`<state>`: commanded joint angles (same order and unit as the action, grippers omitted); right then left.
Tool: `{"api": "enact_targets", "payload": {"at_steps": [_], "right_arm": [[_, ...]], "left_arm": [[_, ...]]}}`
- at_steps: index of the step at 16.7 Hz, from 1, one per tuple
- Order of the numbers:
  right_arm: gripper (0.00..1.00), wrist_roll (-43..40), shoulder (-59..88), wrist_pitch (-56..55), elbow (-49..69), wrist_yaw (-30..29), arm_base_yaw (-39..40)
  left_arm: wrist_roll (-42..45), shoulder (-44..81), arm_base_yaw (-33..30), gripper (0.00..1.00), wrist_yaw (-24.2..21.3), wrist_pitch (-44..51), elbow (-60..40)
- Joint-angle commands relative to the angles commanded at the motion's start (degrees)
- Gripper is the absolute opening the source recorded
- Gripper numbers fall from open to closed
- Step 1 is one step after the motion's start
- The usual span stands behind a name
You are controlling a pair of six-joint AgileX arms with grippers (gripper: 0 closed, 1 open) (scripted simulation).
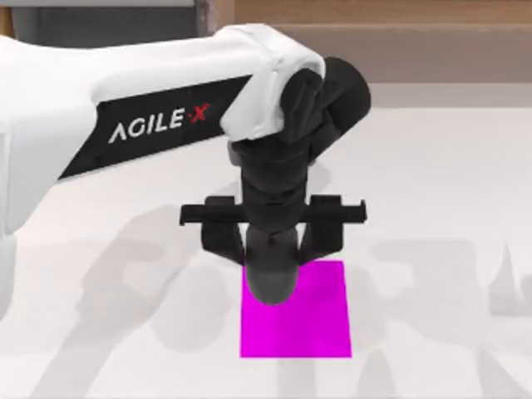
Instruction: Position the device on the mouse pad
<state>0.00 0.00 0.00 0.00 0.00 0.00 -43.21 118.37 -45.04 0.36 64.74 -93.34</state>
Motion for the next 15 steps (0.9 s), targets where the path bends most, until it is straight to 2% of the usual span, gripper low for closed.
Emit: {"api": "enact_targets", "payload": {"at_steps": [3,15], "right_arm": [[1.00,0.0,0.0,0.0,0.0,0.0,0.0],[1.00,0.0,0.0,0.0,0.0,0.0,0.0]], "left_arm": [[-3.8,1.0,-3.8,0.00,0.4,-0.6,-1.5],[-3.7,1.7,-3.7,0.00,0.4,-4.0,1.1]]}}
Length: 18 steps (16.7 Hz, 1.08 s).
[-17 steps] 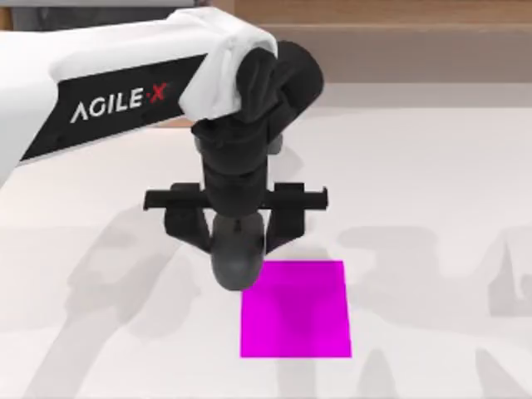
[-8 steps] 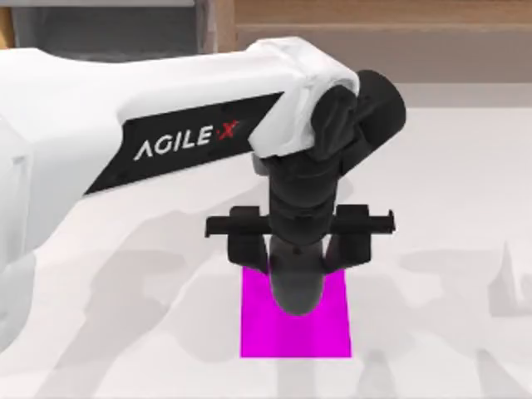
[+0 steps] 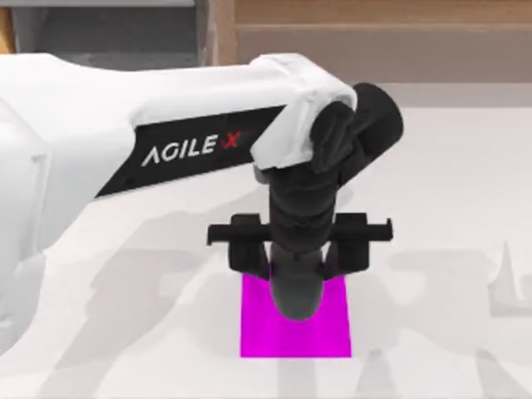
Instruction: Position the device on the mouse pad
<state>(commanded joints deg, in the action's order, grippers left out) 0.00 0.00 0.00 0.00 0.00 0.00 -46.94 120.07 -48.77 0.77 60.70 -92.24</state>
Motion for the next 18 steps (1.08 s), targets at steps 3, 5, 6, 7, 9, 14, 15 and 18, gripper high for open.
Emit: {"api": "enact_targets", "payload": {"at_steps": [3,5,6,7,9,14,15,18], "right_arm": [[1.00,0.0,0.0,0.0,0.0,0.0,0.0],[1.00,0.0,0.0,0.0,0.0,0.0,0.0],[1.00,0.0,0.0,0.0,0.0,0.0,0.0],[1.00,0.0,0.0,0.0,0.0,0.0,0.0],[1.00,0.0,0.0,0.0,0.0,0.0,0.0],[1.00,0.0,0.0,0.0,0.0,0.0,0.0],[1.00,0.0,0.0,0.0,0.0,0.0,0.0],[1.00,0.0,0.0,0.0,0.0,0.0,0.0]], "left_arm": [[0.0,0.5,0.0,0.00,-0.1,-1.6,1.1],[-0.1,0.6,0.0,0.00,-0.1,-2.8,1.8],[-0.1,0.7,0.0,0.00,-0.1,-3.4,2.1],[-0.1,0.8,-0.1,0.00,-0.1,-4.0,2.4],[-0.1,1.2,-0.1,0.00,0.0,-5.2,3.0],[-0.1,1.9,-0.1,0.00,0.0,-5.7,3.8],[-0.1,1.9,-0.1,0.00,0.0,-5.7,3.8],[-0.1,1.9,-0.1,0.23,0.0,-5.7,3.8]]}}
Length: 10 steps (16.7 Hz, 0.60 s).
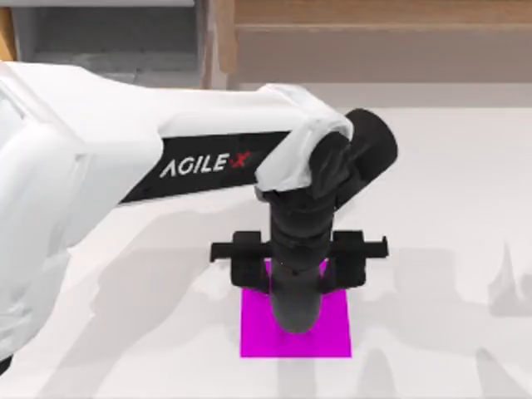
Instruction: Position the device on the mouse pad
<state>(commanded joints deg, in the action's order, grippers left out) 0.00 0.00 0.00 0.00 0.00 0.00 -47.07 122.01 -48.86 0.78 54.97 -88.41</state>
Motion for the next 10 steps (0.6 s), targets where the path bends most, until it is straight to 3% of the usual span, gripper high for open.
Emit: {"api": "enact_targets", "payload": {"at_steps": [10], "right_arm": [[1.00,0.0,0.0,0.0,0.0,0.0,0.0]], "left_arm": [[0.0,0.0,0.0,0.98,0.0,0.0,0.0]]}}
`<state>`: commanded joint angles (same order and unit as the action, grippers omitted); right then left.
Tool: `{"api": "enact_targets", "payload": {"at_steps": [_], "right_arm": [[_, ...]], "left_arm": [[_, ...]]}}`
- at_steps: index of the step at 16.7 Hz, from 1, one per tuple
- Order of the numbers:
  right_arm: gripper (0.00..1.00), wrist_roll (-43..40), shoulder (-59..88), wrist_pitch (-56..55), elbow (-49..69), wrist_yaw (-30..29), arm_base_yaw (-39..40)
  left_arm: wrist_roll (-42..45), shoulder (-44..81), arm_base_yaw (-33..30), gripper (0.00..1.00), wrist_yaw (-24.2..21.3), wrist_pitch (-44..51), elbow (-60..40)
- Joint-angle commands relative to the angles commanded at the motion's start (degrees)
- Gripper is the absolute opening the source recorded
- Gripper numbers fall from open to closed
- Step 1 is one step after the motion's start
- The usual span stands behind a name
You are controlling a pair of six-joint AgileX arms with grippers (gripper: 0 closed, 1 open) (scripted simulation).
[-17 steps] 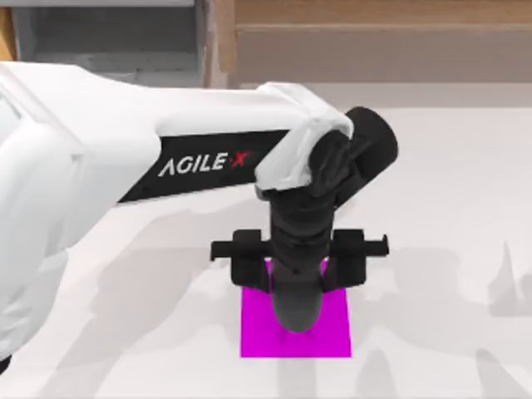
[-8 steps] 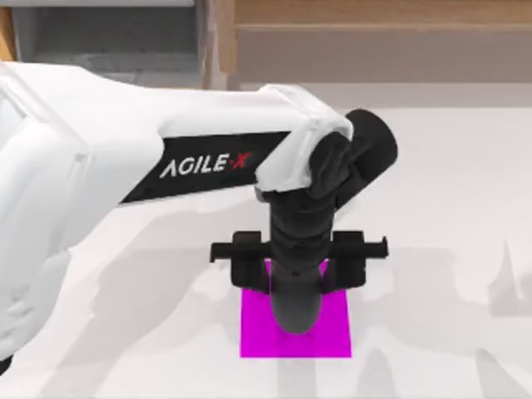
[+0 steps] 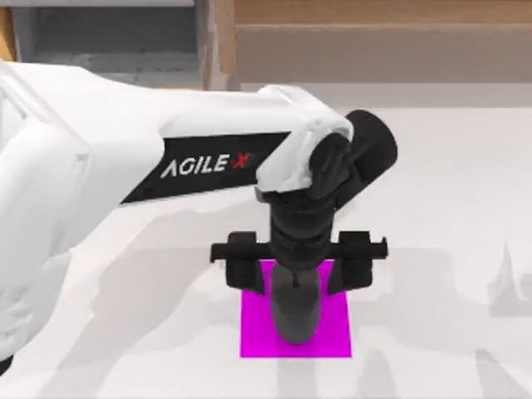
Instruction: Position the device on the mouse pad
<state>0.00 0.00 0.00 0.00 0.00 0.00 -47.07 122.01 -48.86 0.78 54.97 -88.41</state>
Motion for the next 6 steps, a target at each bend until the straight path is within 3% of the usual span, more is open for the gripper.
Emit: {"api": "enact_targets", "payload": {"at_steps": [6], "right_arm": [[1.00,0.0,0.0,0.0,0.0,0.0,0.0]], "left_arm": [[0.0,0.0,0.0,1.00,0.0,0.0,0.0]]}}
